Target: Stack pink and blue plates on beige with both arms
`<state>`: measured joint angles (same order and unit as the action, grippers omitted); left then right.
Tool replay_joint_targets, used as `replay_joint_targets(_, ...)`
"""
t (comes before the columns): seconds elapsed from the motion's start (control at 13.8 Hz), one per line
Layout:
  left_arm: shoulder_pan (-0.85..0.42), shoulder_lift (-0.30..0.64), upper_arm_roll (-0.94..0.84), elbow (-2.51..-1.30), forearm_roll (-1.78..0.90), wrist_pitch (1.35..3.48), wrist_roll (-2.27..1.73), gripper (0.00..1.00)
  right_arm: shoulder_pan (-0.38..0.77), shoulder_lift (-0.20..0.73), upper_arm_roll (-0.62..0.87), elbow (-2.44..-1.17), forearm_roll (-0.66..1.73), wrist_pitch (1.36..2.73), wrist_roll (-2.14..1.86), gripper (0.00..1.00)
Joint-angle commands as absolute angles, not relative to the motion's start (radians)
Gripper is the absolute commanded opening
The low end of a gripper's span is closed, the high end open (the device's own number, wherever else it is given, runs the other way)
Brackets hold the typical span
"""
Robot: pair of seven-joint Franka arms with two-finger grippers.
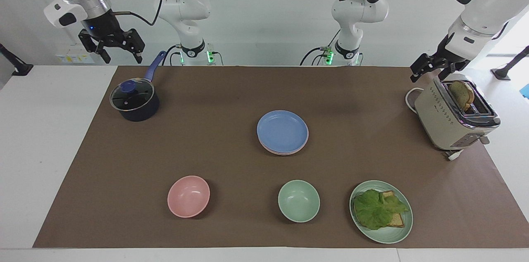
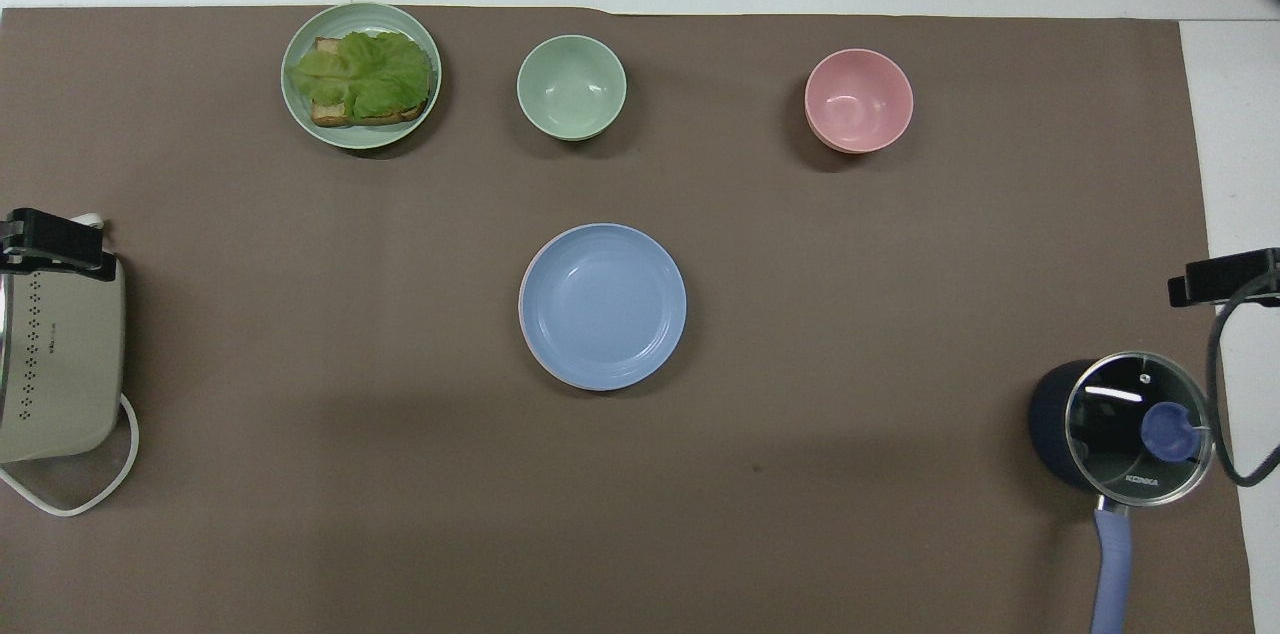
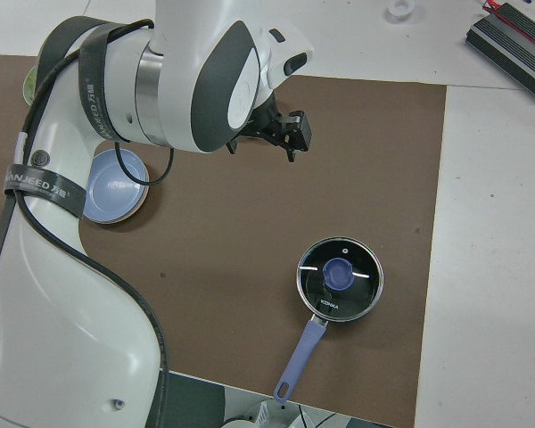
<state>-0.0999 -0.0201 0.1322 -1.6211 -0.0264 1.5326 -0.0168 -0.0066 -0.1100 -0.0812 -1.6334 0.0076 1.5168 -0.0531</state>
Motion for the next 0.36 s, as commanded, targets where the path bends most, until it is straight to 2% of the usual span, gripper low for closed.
replay_joint_targets(0.0, -0.095, -0.043, 0.127, -1.641, -0.009, 1.532, -0.014, 1.0, -0.02, -0.132, -0.074, -1.657, 0.014, 1.511, -0.041, 1.0)
replay_joint_targets(0.29, -0.094, -0.043, 0.127, -1.641, -0.009, 1.532, -0.014, 1.0, -0.009, -0.126, -0.069, -1.649, -0.008, 1.509, -0.04, 1.0)
